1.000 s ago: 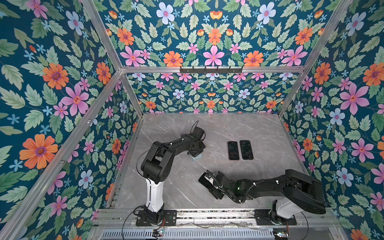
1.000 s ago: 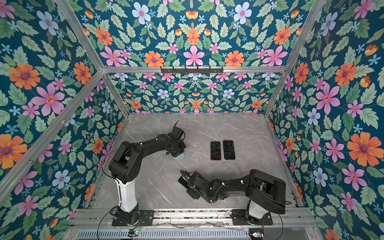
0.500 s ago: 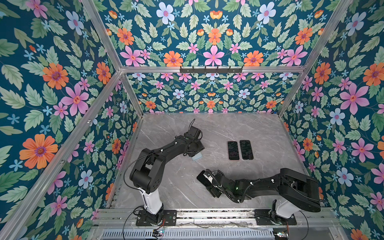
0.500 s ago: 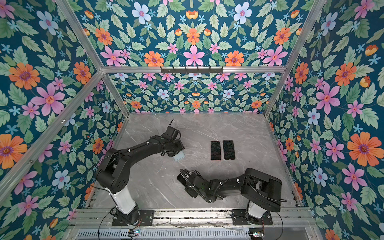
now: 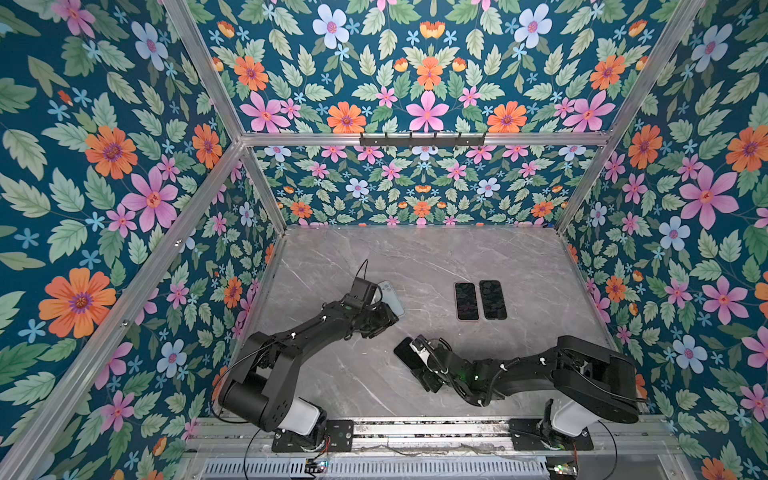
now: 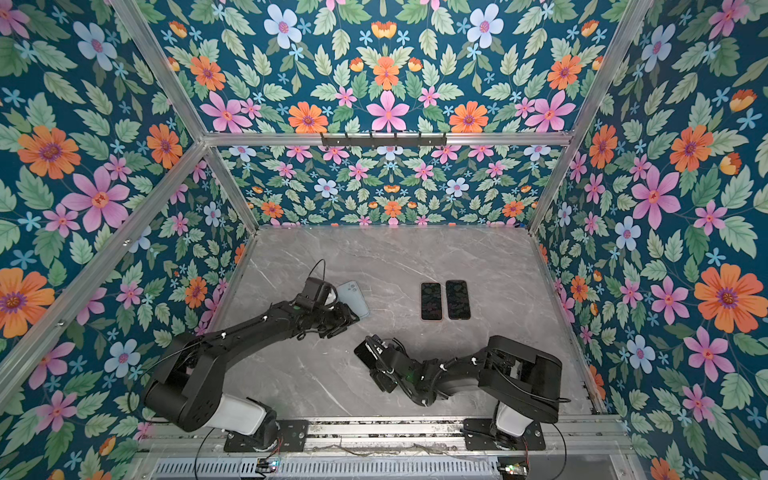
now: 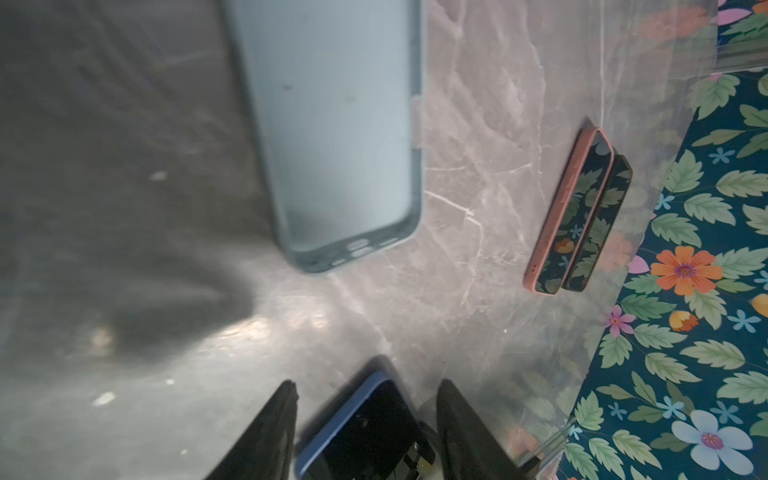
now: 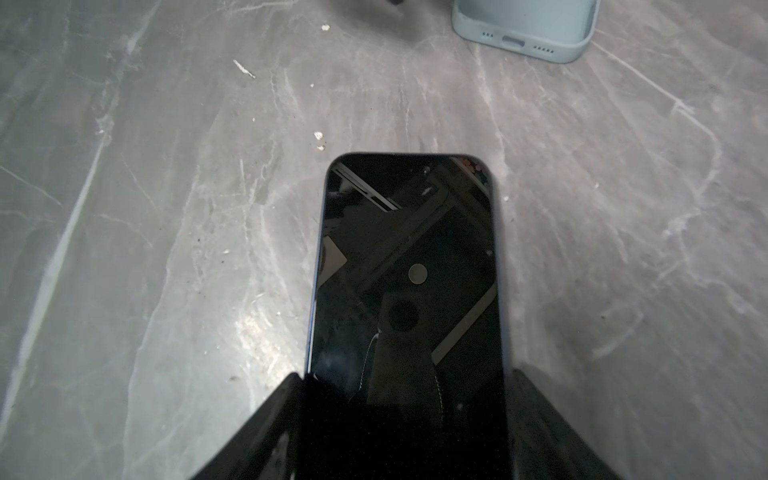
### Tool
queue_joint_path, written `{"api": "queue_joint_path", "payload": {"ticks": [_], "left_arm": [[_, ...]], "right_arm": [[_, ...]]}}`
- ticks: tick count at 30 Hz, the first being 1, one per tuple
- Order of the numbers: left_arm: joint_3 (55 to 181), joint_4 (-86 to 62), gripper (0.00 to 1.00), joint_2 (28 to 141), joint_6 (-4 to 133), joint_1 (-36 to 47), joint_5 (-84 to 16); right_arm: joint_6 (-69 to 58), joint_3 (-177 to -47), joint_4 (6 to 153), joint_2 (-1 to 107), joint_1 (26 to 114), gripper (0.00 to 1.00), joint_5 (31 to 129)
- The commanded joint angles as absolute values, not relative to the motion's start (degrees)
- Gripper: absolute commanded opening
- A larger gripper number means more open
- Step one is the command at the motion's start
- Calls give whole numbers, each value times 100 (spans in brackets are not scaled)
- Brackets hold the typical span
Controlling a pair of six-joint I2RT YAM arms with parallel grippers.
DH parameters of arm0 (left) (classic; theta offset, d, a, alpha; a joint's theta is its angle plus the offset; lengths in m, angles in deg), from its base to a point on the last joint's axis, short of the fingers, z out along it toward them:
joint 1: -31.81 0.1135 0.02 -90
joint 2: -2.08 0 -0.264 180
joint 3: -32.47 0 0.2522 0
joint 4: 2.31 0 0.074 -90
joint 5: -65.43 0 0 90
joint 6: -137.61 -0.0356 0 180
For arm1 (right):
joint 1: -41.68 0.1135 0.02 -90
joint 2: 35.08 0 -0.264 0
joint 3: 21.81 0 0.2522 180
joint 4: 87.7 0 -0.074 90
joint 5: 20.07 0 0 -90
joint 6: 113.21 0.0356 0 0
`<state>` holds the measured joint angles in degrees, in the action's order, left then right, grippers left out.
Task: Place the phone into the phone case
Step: 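Lower the light blue case onto the table and open the left gripper, then move the left gripper toward the black phone held by the right gripper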
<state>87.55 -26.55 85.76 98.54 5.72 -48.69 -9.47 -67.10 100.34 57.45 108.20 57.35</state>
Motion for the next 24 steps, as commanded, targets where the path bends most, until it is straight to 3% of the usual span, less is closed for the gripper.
{"api": "queue_joint_path", "payload": {"ticks": [1,9,14,24], "left_arm": [[8251,-1773,58,8479,9938,790,-5651],[7183,187,57,8586,10489,1092,-6710],[6892,506,57,8717,10459,1241,-6848],[6326,2729,51,9238,11043,1287,-7391]], "right_arm": [[-845,-6712,10477,5782,10813,68,5631],[-827,-6635,10788,5765,10684,69,5768],[-783,-6592,10932,5747,10578,69,5916],[-871,-6747,11111,5895,10455,69,6252]]}}
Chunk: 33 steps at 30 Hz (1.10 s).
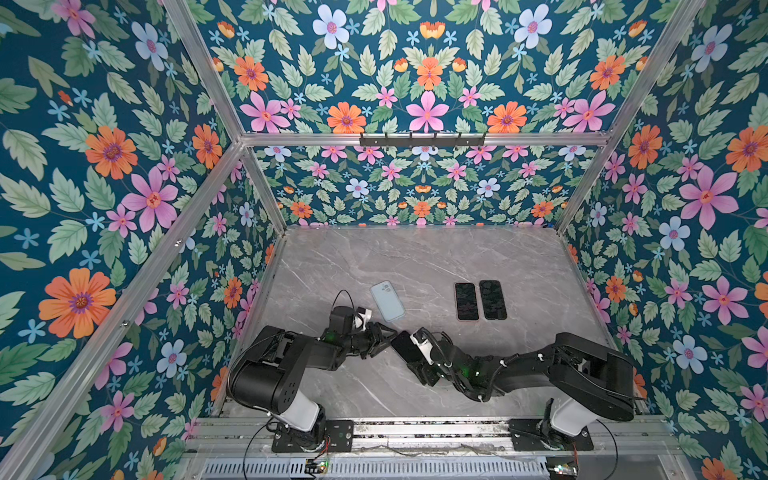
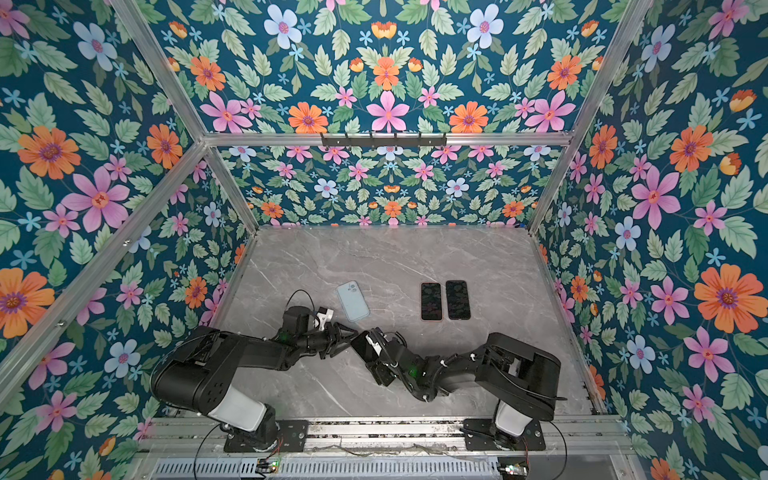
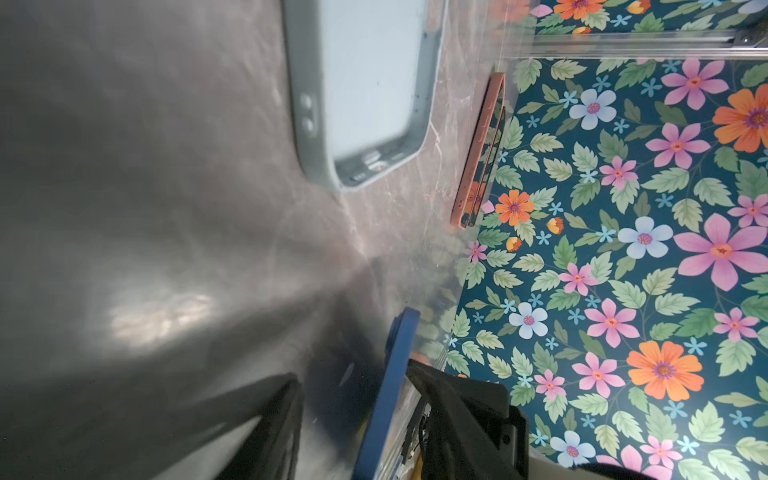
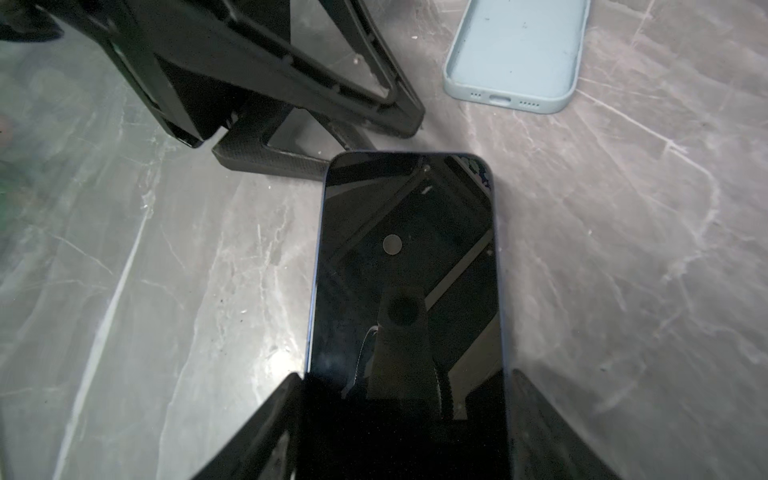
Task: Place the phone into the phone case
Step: 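Move the left gripper toward the black phone held by the right gripper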
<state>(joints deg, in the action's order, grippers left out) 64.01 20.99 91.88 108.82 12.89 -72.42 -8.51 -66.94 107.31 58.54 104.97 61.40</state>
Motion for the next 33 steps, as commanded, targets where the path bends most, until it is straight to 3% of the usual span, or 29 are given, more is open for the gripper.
{"api": "queue_joint_path", "payload": {"ticks": [1,23,33], "left_arm": [[6297,2811,50,9244,11045,1290,-7407],[5776,4643,27,9729,11620,1326,-7569],[5661,5334,16,10050,11797,1344,-7619]], "right_arm": [[-862,-6762,11114,5915,10444,69,6270],[-871,-6908,11115,6186,10424,70,6302],[-910,-6824,10944,5790,10424,79,6216]]}}
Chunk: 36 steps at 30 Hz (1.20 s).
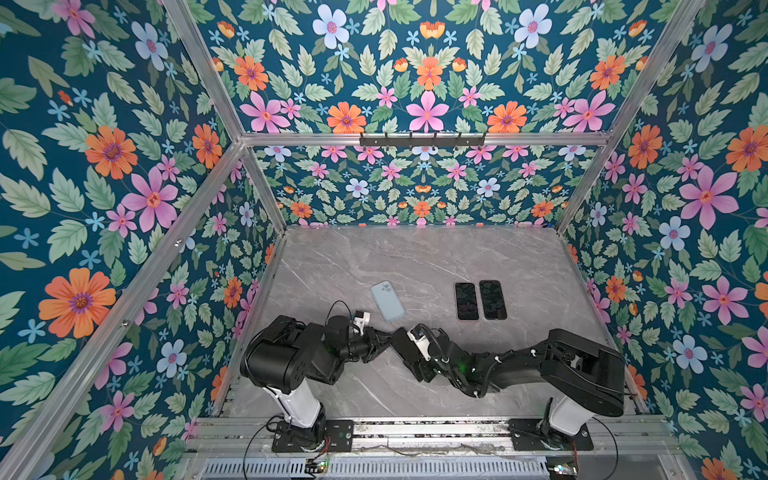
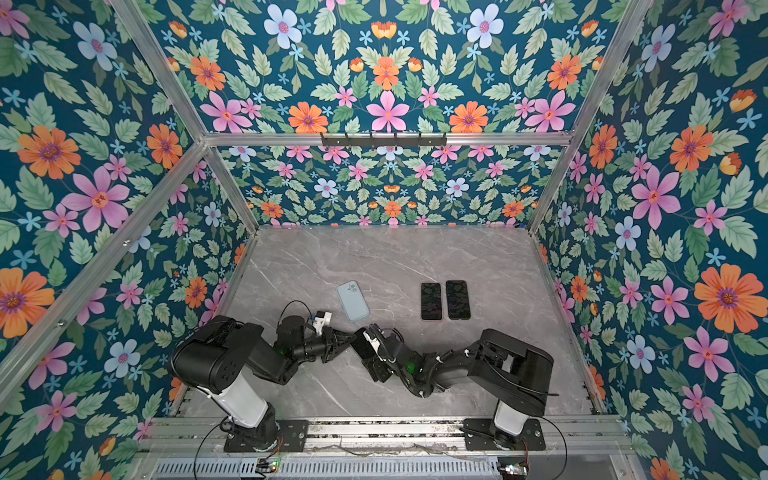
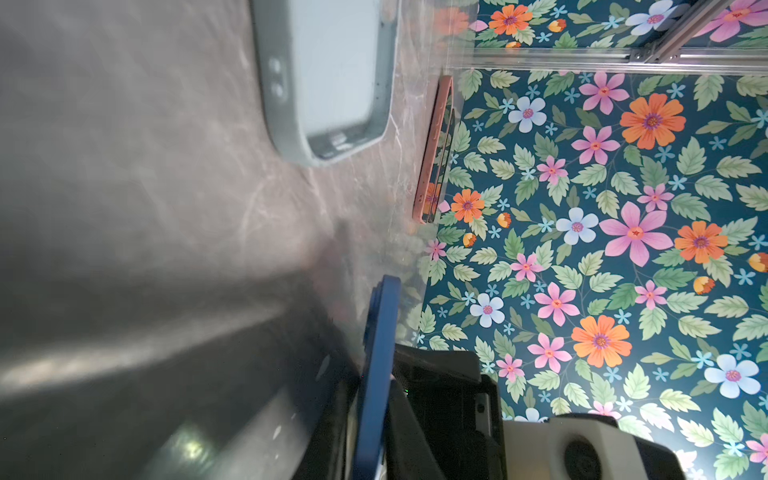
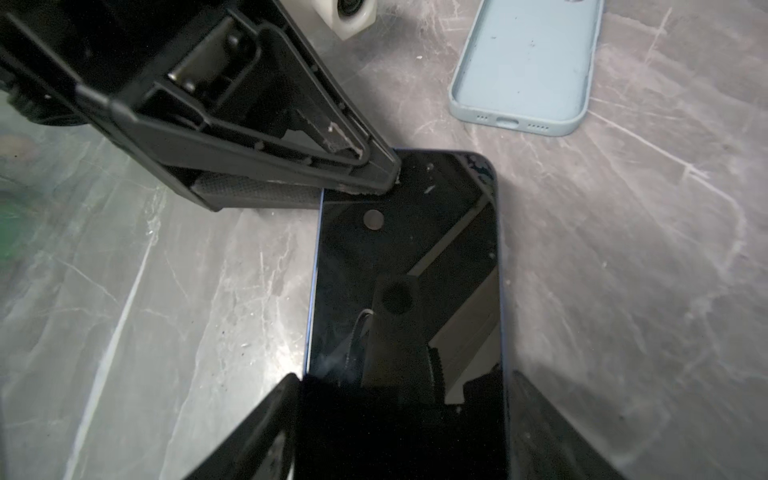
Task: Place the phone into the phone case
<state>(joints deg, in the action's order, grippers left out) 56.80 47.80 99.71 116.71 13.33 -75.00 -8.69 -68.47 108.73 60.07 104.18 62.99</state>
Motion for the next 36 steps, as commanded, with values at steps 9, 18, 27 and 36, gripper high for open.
{"api": "queue_joint_path", "payload": {"ticks": [9,18,27,36], "left_arm": [[5502,6423,8,10434,12233,1348,-7697],[5803,5713,4,9715,12118,1344,-7695],[6512,4623,1,9146,11880,1361,-7728],[7103,4299,0,9106,11879,1401,-7628]], "right_arm": [[-941,-6765,10425,5187,10425,84,6277],[-487,-7215,8857,4116,10413,85,6111],[1696,-7863,7135,3340,9349,75,7081],[2570,-7708,7424,3076,8656,62,7750]]}}
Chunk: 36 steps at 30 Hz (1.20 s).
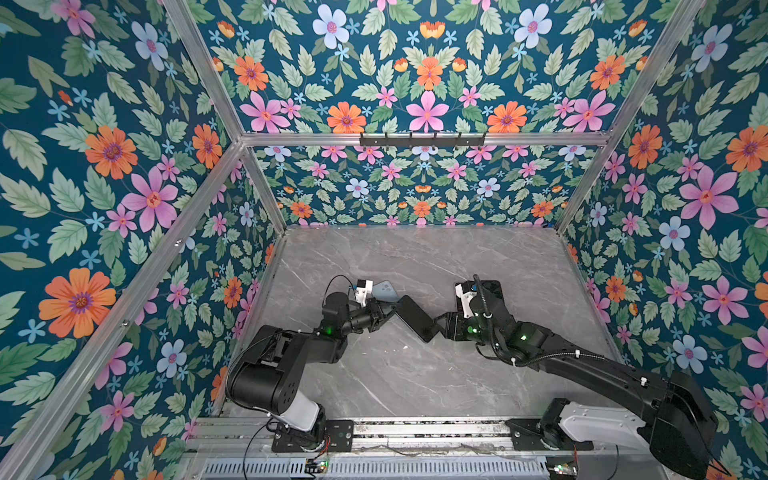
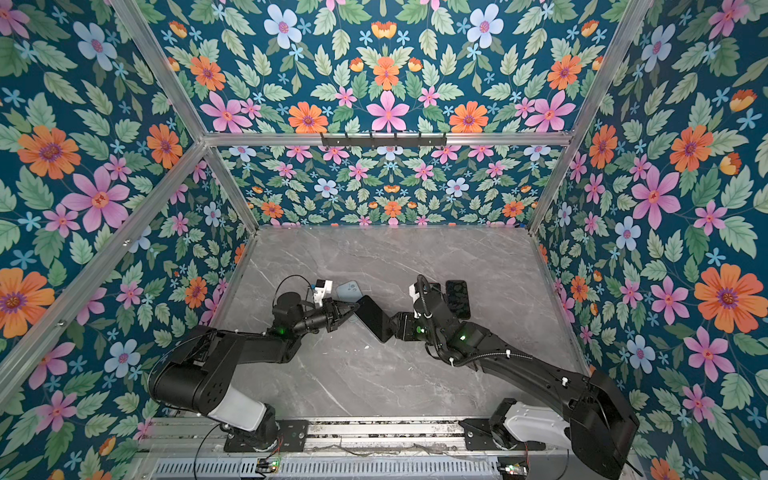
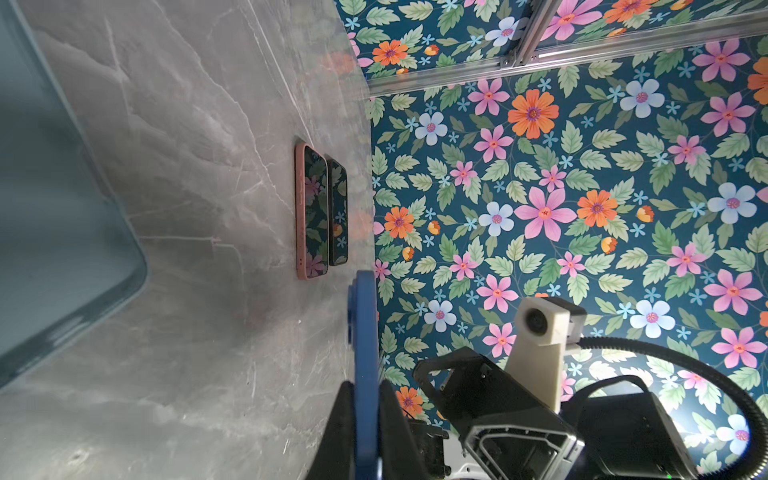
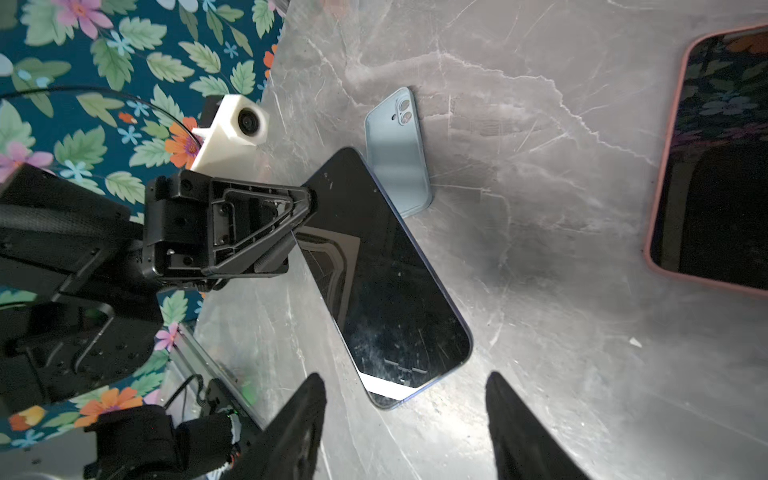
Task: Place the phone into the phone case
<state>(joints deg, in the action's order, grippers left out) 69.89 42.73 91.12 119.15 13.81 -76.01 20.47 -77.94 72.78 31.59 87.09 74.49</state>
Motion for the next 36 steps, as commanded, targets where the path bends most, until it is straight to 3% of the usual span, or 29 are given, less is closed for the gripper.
{"api": "queue_joint_path", "payload": {"ticks": [1,9,17,28,36], "left_arm": [[7130,4299,0,9116,11888,1397,-7597],[7165,4790,0,9270,12224,1397,-7461],[7205,5226,0,9332,12591,1387,-7415],[7137,6363,0,9671,13375,1370,-7346],[7201,6839,0,9972,13717,1282,-7297]], "right_arm": [[2711,-7612,7565,3029,8622,62,7799],[4090,-6368,9671,2695,8097,64,8523],[4764,-5764,10994,2601,7953,68,8601],[5373,-5618,13027,3723,7817,71,9099],[5716,-5498,14720,4741,7803,56,9225]]}}
